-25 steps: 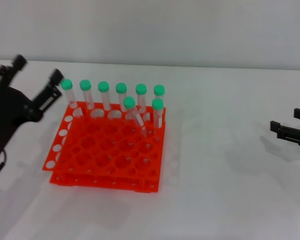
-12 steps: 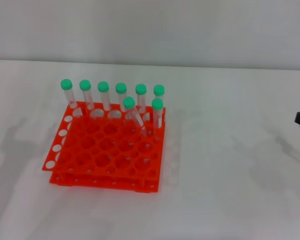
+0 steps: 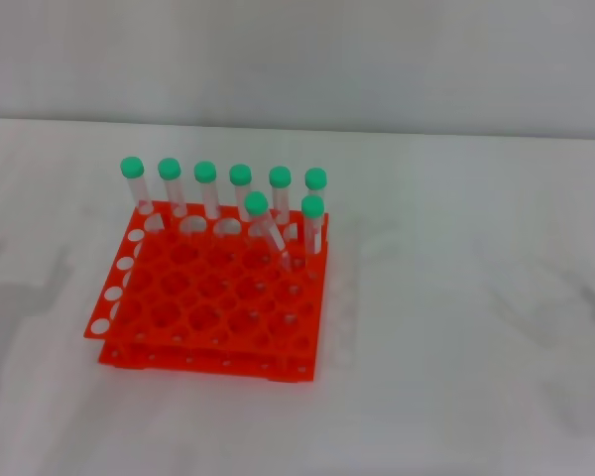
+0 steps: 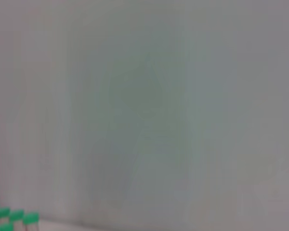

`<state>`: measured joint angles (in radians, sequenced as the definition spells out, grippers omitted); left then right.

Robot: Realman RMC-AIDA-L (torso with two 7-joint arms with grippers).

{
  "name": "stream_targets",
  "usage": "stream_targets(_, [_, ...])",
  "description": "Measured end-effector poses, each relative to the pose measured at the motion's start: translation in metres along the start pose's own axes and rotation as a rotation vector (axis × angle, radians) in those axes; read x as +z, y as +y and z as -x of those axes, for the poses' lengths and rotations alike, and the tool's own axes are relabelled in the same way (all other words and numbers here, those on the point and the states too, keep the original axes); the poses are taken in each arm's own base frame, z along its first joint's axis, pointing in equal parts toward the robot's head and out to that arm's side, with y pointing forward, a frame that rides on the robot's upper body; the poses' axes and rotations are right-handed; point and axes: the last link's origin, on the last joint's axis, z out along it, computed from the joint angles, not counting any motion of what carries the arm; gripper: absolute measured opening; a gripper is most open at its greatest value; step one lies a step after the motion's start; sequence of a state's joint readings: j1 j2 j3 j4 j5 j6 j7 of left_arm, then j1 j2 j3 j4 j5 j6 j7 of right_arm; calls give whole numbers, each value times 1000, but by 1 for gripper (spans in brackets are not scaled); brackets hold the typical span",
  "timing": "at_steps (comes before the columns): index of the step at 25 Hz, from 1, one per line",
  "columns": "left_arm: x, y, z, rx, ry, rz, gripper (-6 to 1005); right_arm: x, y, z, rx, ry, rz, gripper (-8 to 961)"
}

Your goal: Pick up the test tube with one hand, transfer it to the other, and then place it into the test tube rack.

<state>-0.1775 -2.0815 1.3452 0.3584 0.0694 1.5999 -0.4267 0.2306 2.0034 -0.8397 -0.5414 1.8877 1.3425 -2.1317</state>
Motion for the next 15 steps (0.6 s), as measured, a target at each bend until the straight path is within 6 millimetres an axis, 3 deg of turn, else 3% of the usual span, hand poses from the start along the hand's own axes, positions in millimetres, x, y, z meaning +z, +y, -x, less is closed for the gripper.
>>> stream_targets(11, [2, 5, 3, -23, 21, -10, 872, -52, 3, -4, -125, -302, -239, 859])
stream_targets(15, [2, 2, 3, -47, 30, -30, 873, -59, 0, -1, -127, -343, -293, 859])
